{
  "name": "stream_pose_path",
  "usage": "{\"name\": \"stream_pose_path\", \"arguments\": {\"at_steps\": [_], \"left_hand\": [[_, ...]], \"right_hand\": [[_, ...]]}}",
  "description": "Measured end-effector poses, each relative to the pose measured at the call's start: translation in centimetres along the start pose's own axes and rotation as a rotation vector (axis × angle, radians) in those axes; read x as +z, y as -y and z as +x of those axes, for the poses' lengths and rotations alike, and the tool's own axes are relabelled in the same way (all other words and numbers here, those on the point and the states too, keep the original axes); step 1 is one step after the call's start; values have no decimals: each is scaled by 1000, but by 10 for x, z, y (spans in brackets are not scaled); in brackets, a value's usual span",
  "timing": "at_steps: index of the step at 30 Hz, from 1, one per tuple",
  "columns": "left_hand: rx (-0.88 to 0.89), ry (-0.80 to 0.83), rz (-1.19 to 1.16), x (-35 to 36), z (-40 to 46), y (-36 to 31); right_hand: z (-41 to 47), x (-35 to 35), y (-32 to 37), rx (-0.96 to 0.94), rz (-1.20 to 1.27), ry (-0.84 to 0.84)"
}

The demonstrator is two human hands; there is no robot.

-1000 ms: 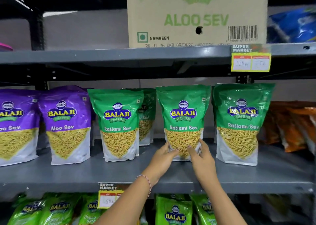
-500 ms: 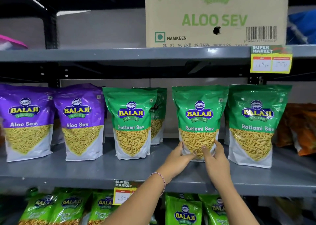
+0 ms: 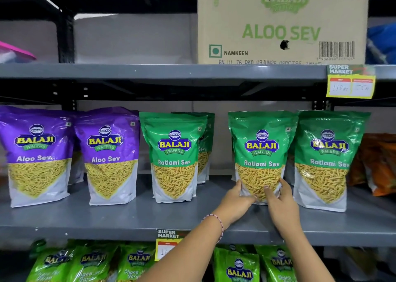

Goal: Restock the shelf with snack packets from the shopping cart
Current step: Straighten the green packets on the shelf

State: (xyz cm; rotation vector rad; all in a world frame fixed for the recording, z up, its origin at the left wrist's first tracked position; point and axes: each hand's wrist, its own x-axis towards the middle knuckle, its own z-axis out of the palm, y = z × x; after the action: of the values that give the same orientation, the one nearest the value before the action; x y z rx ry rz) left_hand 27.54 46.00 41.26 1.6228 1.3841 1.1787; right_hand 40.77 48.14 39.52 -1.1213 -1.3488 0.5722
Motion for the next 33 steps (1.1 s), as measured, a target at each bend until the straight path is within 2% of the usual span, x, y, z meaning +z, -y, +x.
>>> {"name": "stream_pose_path", "arguments": {"at_steps": [3,4,7,9,11,13,15,19,26,33], "left_hand": [[42,-52,-47,-9,-14,-2],[71,-132,-69,-16,-21,-2],[268,-541,-114,-59,-48,2],[334,-769,-175,-94,-66,11],[259,-866,-223,-127,-73,30],[108,-833,-229,-151,-71,50],[20,-730,-346,-162,-63,65],[19,-569,-299,-164,-59,71],[-48,-398,-106,-159,-58,62],[-58,-336,32,-151,-57,48]], "right_hand": [[0,0,0,-8,3,-45],[-2,0,1,-29,26,-90],[-20,6,12,-224,96,-252],[-37,27,24,-319,77,-184],[-49,61,39,-345,73,48],[-56,93,56,-278,76,287],[-60,114,71,-178,104,467],[-61,133,69,-142,105,636],[-56,127,59,8,223,567],[-59,119,63,-5,232,478]]}}
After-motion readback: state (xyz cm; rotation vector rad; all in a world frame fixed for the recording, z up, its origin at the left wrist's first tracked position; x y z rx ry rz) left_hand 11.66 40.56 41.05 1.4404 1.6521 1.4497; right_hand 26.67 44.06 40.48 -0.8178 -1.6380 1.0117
